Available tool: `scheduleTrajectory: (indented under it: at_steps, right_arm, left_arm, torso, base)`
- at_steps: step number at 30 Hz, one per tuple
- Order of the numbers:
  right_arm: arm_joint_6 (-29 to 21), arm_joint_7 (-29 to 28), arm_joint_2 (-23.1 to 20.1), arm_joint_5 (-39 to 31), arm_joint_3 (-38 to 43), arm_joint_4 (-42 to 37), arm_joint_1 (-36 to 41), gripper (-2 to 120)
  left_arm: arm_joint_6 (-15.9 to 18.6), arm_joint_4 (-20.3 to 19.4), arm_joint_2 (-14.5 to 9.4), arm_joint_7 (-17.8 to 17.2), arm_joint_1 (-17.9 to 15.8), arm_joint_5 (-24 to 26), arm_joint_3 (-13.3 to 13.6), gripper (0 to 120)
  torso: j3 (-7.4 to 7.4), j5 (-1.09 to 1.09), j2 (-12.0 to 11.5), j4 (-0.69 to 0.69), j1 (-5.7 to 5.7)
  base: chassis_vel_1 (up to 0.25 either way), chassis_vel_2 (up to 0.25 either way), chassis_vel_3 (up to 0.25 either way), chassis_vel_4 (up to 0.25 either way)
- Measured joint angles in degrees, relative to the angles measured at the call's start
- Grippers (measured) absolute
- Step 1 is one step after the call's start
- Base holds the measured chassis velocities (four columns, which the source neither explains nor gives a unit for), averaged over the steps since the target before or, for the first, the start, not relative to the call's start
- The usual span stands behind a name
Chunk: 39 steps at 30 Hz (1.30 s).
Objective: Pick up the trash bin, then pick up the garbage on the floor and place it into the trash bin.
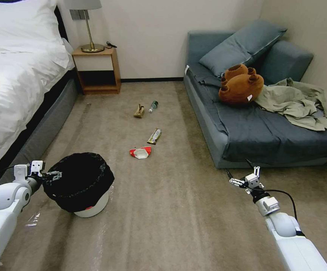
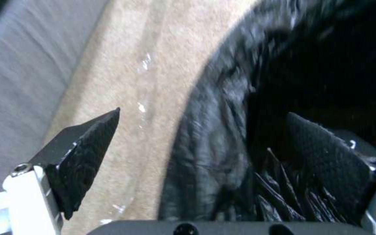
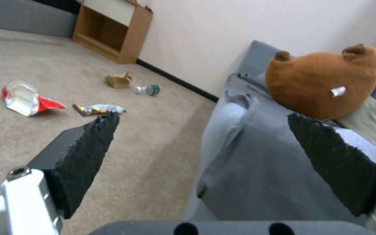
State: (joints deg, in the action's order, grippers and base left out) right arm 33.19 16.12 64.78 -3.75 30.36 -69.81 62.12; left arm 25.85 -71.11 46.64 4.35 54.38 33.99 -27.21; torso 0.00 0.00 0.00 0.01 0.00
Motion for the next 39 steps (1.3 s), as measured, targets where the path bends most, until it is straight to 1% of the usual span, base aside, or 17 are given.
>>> scheduleTrajectory:
  at_steps: [2, 5, 7, 10, 15, 20, 23, 24, 26, 29, 31, 32, 34, 35, 36, 38, 39]
  right_arm:
    - [-0.06, -0.07, 0.03, -0.05, -0.29, -0.42, -0.04, 100]
    - [-0.09, -0.09, 0.03, -0.1, -0.37, -0.62, 0.03, 100]
    - [-0.13, -0.1, -0.03, -0.26, -0.46, -1.01, 0.3, 100]
    - [-0.15, -0.11, -0.27, -0.56, -0.45, -0.81, 0.36, 100]
    - [-0.19, -0.11, -0.61, -0.82, -0.41, -0.38, 0.25, 100]
    - [-0.38, -0.11, -0.28, -0.99, -0.71, -0.27, -0.06, 100]
    - [-0.68, -0.15, 0.45, -1.02, -1.25, -0.3, -0.51, 100]
    - [-0.68, -0.15, 0.45, -1.02, -1.25, -0.3, -0.51, 100]
    - [-1.13, -0.24, 0.93, -1.16, -1.7, -0.71, -1.02, 100]
    - [-1.44, -0.34, 1.09, -1.26, -1.85, -0.99, -1.24, 100]
    - [-2.21, -0.43, 1.16, -1.67, -2.01, -1.56, -1.33, 100]
    - [-2.21, -0.43, 1.16, -1.67, -2.01, -1.56, -1.33, 100]
    - [-2.8, -0.4, 1.2, -2.18, -1.89, -2.16, -0.91, 100]
    - [-2.8, -0.4, 1.2, -2.18, -1.89, -2.16, -0.91, 100]
    - [-3.01, -0.21, 1.24, -2.43, -1.61, -2.34, -0.45, 100]
    - [-3.05, -0.13, 1.25, -2.52, -1.51, -2.4, -0.3, 100]
    - [-3.06, 0.19, 1.22, -2.9, -1.11, -2.49, 0.13, 100]
  left_arm:
    - [-0.03, 1.0, 1.64, -0.1, -1.22, -0.33, 0.97, 100]
    - [-0.11, 1.52, 2.26, -0.36, -1.81, -0.43, 1.41, 99]
    - [-0.41, 3.37, 3.78, -0.54, -3.48, -1.28, 2.0, 99]
    - [-0.74, 4.77, 5.11, -0.56, -4.47, -1.77, 2.26, 98]
    - [-0.77, 5.5, 5.3, -0.16, -4.51, -2.47, 2.36, 94]
    - [-0.95, 5.36, 4.04, 0.94, -3.91, -2.53, 2.15, 86]
    - [-1.1, 3.29, 2.34, 1.87, -1.79, -2.24, 1.17, 71]
    - [-1.1, 3.29, 2.34, 1.87, -1.79, -2.24, 1.17, 71]
    - [-1.05, 1.92, 1.14, 2.58, -0.38, -1.91, 0.42, 60]
    - [-1.03, 1.36, 0.67, 2.69, 0.07, -1.7, 0.12, 55]
    - [-1.31, 0.62, 0.18, 2.84, 0.6, -1.41, -0.6, 43]
    - [-1.31, 0.62, 0.18, 2.84, 0.6, -1.41, -0.6, 43]
    - [-2.06, 0.02, 0.18, 2.77, 1.03, -1.01, -1.28, 31]
    - [-2.06, 0.02, 0.18, 2.77, 1.03, -1.01, -1.28, 31]
    - [-2.82, 0.12, 0.62, 2.66, 1.19, -1.05, -1.62, 25]
    - [-3.1, 0.23, 0.85, 2.59, 1.24, -1.12, -1.76, 23]
    - [-4.16, 0.58, 1.81, 2.62, 1.41, -1.53, -2.29, 15]
  torso:
    - [0.0, 0.01, 0.0, -0.01, 0.0]
    - [0.0, 0.03, 0.0, -0.01, 0.0]
    - [-0.02, 0.13, 0.02, 0.03, 0.0]
    - [-0.04, 0.16, 0.04, 0.05, -0.01]
    - [-0.04, 0.13, 0.04, 0.02, -0.01]
    - [-0.02, 0.01, 0.03, -0.03, -0.01]
    - [0.0, -0.11, 0.0, -0.06, 0.0]
    - [0.0, -0.11, 0.0, -0.06, 0.0]
    - [0.02, -0.14, -0.01, -0.03, 0.0]
    - [0.02, -0.16, -0.01, -0.02, 0.0]
    - [0.03, -0.11, -0.02, -0.01, 0.0]
    - [0.03, -0.11, -0.02, -0.01, 0.0]
    - [0.02, -0.05, -0.02, -0.02, 0.0]
    - [0.02, -0.05, -0.02, -0.02, 0.0]
    - [0.02, -0.02, -0.02, -0.02, 0.0]
    - [0.02, -0.02, -0.02, -0.02, 0.0]
    - [0.0, -0.02, -0.01, 0.0, 0.0]
  base:
    - [0.0, 0.0, 0.0, 0.0]
    - [0.0, 0.0, 0.0, 0.0]
    - [0.0, 0.0, 0.0, 0.0]
    - [0.0, 0.0, 0.0, 0.0]
    - [0.0, 0.0, 0.0, 0.0]
    - [0.0, 0.0, 0.0, 0.0]
    - [0.0, 0.0, 0.0, 0.0]
    - [0.0, 0.0, 0.0, 0.0]
    - [0.0, 0.0, 0.0, 0.0]
    - [0.0, 0.0, 0.0, 0.0]
    - [0.0, 0.0, 0.0, 0.0]
    - [0.0, 0.0, 0.0, 0.0]
    - [0.0, 0.0, 0.0, 0.0]
    - [0.0, 0.0, 0.0, 0.0]
    - [0.0, 0.0, 0.0, 0.0]
    - [0.0, 0.0, 0.0, 0.0]
    - [0.0, 0.0, 0.0, 0.0]
